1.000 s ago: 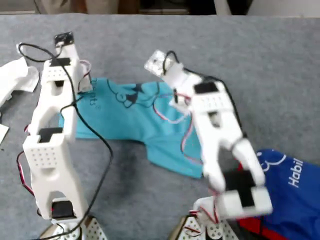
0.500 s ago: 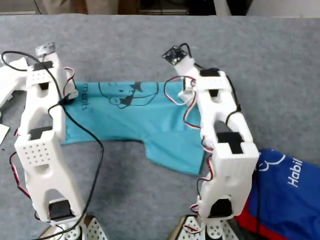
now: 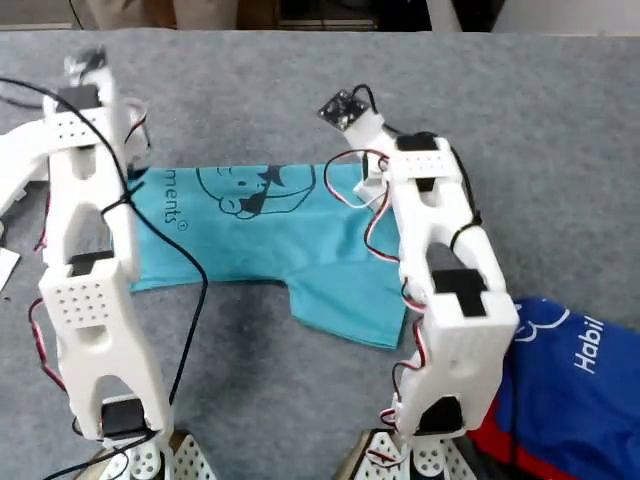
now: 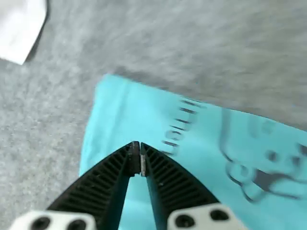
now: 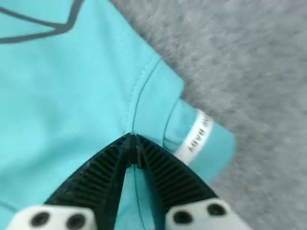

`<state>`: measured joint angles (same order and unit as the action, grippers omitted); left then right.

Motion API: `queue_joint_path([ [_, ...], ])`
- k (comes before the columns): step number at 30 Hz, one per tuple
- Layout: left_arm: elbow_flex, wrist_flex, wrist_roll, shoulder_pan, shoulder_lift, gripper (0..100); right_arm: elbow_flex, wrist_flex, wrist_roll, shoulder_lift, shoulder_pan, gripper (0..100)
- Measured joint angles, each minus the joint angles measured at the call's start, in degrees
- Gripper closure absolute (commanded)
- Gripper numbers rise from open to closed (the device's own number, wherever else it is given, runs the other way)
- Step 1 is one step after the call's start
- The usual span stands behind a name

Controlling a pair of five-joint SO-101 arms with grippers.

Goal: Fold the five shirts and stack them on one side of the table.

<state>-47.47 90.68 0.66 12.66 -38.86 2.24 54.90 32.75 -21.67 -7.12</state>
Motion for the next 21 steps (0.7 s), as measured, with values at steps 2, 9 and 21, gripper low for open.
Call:
queue_joint_path([
  [2,-4.40,4.22,-1.14,-1.23,0.00,98,0.00,1.23,0.44,3.78,0.09,99.3],
  [9,-9.41,9.32,-4.40,-0.53,0.26,98,0.00,7.91,4.48,16.44,-0.53,99.3],
  [21,19.52,5.71,-6.24,-0.26,26.81,98,15.74,17.05,9.93,37.98,-12.31,98.9],
])
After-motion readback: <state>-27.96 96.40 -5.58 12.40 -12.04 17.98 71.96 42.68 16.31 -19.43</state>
